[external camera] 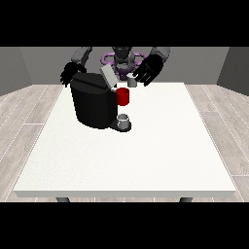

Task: Insert the coffee pod into the coffee machine and close the lid

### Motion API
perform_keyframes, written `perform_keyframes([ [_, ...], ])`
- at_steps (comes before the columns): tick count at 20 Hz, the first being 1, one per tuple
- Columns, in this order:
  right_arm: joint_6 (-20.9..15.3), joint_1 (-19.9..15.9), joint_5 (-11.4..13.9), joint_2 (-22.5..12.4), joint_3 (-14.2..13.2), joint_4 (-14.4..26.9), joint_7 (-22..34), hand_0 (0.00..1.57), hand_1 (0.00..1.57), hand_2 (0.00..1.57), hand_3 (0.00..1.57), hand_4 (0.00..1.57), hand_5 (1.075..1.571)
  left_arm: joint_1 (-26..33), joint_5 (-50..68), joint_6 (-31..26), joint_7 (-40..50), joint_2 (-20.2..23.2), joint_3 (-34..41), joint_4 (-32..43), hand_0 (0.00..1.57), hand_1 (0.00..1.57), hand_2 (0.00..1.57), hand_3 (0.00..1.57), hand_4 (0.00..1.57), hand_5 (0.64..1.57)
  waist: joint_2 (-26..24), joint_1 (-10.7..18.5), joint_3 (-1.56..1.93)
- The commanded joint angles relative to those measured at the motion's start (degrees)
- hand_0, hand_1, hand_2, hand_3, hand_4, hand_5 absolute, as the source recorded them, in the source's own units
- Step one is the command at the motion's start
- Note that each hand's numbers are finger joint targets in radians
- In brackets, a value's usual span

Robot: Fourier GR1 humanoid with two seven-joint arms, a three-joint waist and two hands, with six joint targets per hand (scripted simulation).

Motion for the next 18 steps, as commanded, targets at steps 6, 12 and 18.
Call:
perform_keyframes([
  [6,1.7,1.4,-1.3,-2.3,-2.1,-0.1,-1.2,0.00,0.00,0.00,0.00,0.46,1.571,-2.1,-0.7,-0.9,0.7,0.8,0.6,0.6,1.31,1.31,1.33,1.24,0.49,1.571,1.2,-1.6,0.01],
  [12,-1.8,-2.5,-0.4,-1.6,-3.7,1.6,-0.7,0.00,0.00,0.00,0.00,0.48,1.571,-2.6,-2.4,1.4,1.6,-3.5,-1.2,-0.3,1.33,1.33,1.34,1.23,0.50,1.571,2.2,0.6,0.02],
  [18,-1.3,-0.2,-0.2,0.2,-1.6,0.8,-2.2,0.00,0.00,0.00,0.00,0.50,1.571,-4.0,-2.2,-0.4,0.2,-1.7,-0.3,0.6,1.21,1.21,1.26,1.19,0.50,1.571,3.4,-0.5,0.01],
])
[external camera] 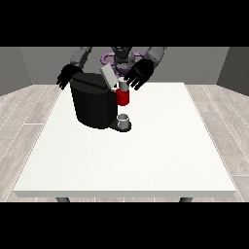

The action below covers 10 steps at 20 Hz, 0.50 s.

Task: Insert the coffee pod into the coffee machine and close the lid

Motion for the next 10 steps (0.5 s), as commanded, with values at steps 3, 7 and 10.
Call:
perform_keyframes([
  [3,0.2,0.2,-0.6,0.8,0.5,-1.0,0.4,0.00,0.00,0.00,0.00,0.52,1.571,-0.3,-0.7,1.2,-0.3,-0.7,0.3,0.4,1.18,1.18,1.26,1.19,0.50,1.571,0.2,-0.5,0.00],
  [7,1.4,0.6,-0.6,-0.4,0.5,-2.0,-0.3,0.00,0.00,0.00,0.00,0.54,1.571,-1.8,-0.4,-0.3,0.7,0.8,1.2,1.7,1.19,1.19,1.27,1.20,0.51,1.571,1.3,-2.0,0.00],
  [10,-0.7,3.1,0.4,1.4,0.6,-0.1,-3.7,0.00,0.00,0.00,0.00,0.48,1.571,0.1,-0.7,-0.6,-1.6,0.2,0.5,0.9,1.16,1.16,1.24,1.18,0.51,1.571,1.1,0.2,0.01],
])
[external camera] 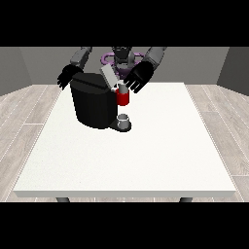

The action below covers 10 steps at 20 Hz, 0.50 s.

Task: Insert the coffee pod into the coffee machine and close the lid

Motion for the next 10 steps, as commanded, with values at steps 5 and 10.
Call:
perform_keyframes([
  [5,-1.6,-0.4,0.9,1.1,0.2,1.4,-1.9,0.00,0.00,0.00,0.00,0.46,1.571,-1.0,-1.6,0.7,1.0,-1.0,-0.7,0.0,1.22,1.22,1.27,1.20,0.49,1.571,1.4,0.7,0.01],
  [10,0.7,-2.6,-1.5,-1.3,-2.5,3.2,-1.7,0.00,0.00,0.00,0.00,0.42,1.571,-1.3,-0.8,-0.7,2.3,-2.3,-0.1,0.1,1.22,1.22,1.27,1.17,0.48,1.571,1.7,1.3,0.02],
])
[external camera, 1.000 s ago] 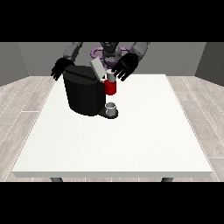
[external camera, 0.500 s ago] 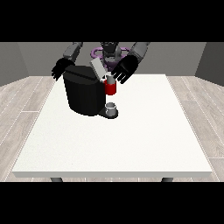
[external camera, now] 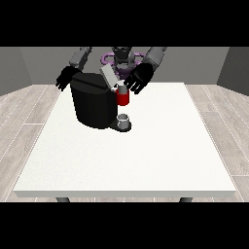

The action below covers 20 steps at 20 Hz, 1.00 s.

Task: Insert the coffee pod into the coffee machine and close the lid

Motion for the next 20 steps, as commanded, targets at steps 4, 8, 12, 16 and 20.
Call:
perform_keyframes([
  [4,-0.5,2.3,0.9,1.7,3.2,-4.6,2.6,0.00,0.00,0.00,0.00,0.43,1.571,2.6,-0.2,0.4,-1.7,0.4,0.7,2.4,1.20,1.20,1.23,1.09,0.46,1.571,-1.1,-2.4,-0.08],
  [8,1.8,1.4,-0.4,-2.3,0.0,-2.1,2.2,0.00,0.00,0.00,0.00,0.37,1.571,0.8,-1.0,0.1,-2.3,2.8,0.8,1.5,1.13,1.13,1.17,1.00,0.46,1.571,1.1,-2.2,-0.06],
  [12,0.7,1.4,-0.3,0.0,1.6,-4.7,2.7,0.00,0.00,0.00,0.00,0.40,1.571,3.0,-2.3,0.7,-4.5,3.0,-0.1,2.0,1.06,1.06,1.11,0.94,0.39,1.571,0.4,-1.5,-0.07],
  [16,-0.3,-0.9,0.6,-0.5,0.3,0.0,0.1,0.00,0.00,0.00,0.00,0.43,1.571,-1.8,-2.5,-1.4,-0.4,2.0,-0.4,0.8,1.05,1.05,1.12,0.96,0.36,1.571,1.0,0.0,-0.04],
  [20,1.1,2.0,-1.1,-0.4,-0.6,1.0,-2.5,0.00,0.00,0.00,0.00,0.46,1.571,3.7,-4.0,3.1,-1.2,-3.0,-2.3,-0.3,1.02,1.02,1.09,0.90,0.37,1.571,-1.0,1.0,-0.03],
])
